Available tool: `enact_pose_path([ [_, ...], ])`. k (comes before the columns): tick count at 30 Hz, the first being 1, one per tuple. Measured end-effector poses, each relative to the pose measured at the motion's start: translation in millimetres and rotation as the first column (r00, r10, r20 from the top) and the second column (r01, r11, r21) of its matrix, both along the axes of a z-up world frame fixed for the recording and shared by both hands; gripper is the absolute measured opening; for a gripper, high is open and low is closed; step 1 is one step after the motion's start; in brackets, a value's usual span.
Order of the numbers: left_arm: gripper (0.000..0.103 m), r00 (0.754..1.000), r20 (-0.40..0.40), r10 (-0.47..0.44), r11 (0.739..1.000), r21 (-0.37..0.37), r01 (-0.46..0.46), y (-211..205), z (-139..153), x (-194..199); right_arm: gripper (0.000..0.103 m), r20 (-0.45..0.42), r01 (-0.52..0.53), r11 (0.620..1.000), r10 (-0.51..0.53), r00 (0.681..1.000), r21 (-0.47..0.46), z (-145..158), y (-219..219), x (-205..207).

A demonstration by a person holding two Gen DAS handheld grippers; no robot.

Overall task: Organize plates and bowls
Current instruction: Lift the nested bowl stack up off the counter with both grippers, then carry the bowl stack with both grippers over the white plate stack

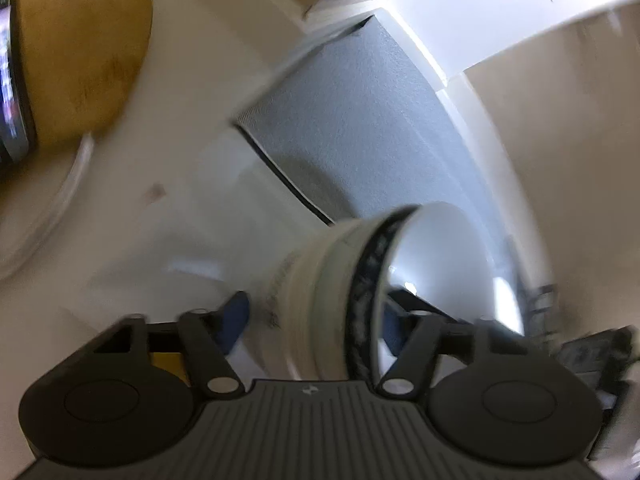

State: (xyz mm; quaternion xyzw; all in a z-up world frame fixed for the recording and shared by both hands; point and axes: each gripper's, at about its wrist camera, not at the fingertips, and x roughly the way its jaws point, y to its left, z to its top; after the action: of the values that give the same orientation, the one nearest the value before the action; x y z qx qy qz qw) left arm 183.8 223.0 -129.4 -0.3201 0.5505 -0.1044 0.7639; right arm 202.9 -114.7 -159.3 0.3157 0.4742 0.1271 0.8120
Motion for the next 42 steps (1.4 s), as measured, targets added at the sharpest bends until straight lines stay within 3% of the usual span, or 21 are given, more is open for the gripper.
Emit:
enact_pose_path([
  [11,0.067,0.999,-0.034,0.009,0.998,-0.061,-0.012,4,-2,0,0.068,-0.022,0.010,0.996,-0.012,1.000,-0.085,19,5,6],
  [21,0.067,1.000,-0.010,-0.019,0.998,-0.054,0.018,-12,7,5,0.063,0.046,0.009,0.987,-0.001,0.999,-0.162,38,-5,8],
  [30,0.065,0.999,-0.039,-0.003,0.999,-0.043,0.001,-23,-2,4,0.060,-0.005,0.006,0.990,-0.006,1.000,-0.138,24,-22,13],
  [42,0.065,1.000,-0.003,0.001,0.997,-0.074,-0.002,-41,12,9,0.060,0.037,0.000,0.983,0.007,0.999,-0.181,47,-37,13],
])
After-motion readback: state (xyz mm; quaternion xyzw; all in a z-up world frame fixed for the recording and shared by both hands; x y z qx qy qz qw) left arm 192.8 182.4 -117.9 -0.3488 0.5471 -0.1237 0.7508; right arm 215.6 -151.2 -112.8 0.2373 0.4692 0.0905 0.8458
